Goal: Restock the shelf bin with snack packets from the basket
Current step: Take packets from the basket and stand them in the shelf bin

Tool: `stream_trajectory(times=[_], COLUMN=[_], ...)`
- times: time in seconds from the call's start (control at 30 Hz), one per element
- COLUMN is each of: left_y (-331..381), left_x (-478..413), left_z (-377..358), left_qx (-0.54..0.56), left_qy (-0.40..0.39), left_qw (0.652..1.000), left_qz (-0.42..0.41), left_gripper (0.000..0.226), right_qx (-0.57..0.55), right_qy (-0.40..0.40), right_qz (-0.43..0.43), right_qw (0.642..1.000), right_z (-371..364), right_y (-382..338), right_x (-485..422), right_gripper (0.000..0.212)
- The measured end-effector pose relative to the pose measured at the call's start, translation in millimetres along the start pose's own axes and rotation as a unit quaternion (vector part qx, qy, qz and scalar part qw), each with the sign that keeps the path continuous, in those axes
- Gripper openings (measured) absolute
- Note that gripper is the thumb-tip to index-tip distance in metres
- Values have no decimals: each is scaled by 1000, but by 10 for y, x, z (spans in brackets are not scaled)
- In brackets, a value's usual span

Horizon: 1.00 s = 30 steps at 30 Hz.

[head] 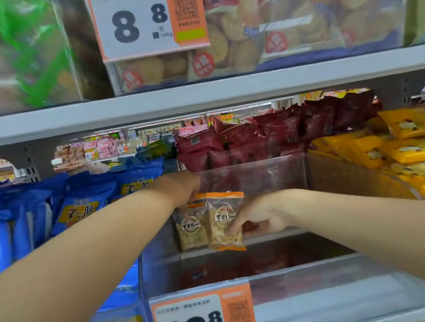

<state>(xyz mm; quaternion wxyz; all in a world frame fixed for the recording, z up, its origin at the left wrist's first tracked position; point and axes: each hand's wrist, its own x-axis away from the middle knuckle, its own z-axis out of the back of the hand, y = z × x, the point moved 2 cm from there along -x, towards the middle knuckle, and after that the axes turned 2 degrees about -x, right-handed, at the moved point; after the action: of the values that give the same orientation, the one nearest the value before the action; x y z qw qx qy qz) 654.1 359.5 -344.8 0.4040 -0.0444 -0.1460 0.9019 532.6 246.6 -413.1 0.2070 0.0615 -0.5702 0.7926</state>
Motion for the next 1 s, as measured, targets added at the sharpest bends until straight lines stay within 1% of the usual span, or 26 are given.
stream_trajectory(times=[0.03,0.07,0.13,0.2,0.27,0.4,0.47,0.5,0.6,0.67,0.77,0.87,0.93,1.0], left_y=[-35,-70,-124,-169,-200,-138,-120,-120,-135,-128,-100,-87,-89,-81], left_x=[-28,-43,-53,-25,0,52,70,71,65,85,113,159,183,225], left_z=[-12,-24,-24,-11,-1,42,17,-9,-60,-46,-19,3,19,50], left_qx=[18,33,72,81,74,45,18,7,17,16,12,3,6,2], left_qy=[5,10,7,11,22,4,8,13,26,27,29,32,41,42], left_qw=[1000,999,997,996,996,997,998,998,998,999,999,998,998,998], left_qz=[8,6,-11,-35,-34,-64,-61,-57,-47,-44,-43,-47,-47,-47], left_gripper=[19,16,23,27,25,39,37,35,26,25,27,27,28,30], right_qx=[5,21,45,60,83,111,136,138,85,40,-13,-35,-30,-6], right_qy=[-11,-11,0,22,55,77,99,100,87,77,63,49,32,18], right_qz=[5,12,24,38,66,97,98,94,82,69,35,20,15,2], right_qw=[1000,1000,999,997,993,986,981,981,989,994,997,998,999,1000], right_z=[-102,-181,-298,-385,-443,-549,-583,-602,-646,-629,-595,-562,-538,-500], right_y=[-34,-49,-55,-62,-79,-120,-126,-117,-61,-43,-46,-42,-34,-29], right_x=[-35,-76,-191,-290,-357,-415,-435,-456,-515,-522,-466,-459,-440,-389], right_gripper=[20,19,22,20,20,24,20,22,41,51,55,57,50,27])
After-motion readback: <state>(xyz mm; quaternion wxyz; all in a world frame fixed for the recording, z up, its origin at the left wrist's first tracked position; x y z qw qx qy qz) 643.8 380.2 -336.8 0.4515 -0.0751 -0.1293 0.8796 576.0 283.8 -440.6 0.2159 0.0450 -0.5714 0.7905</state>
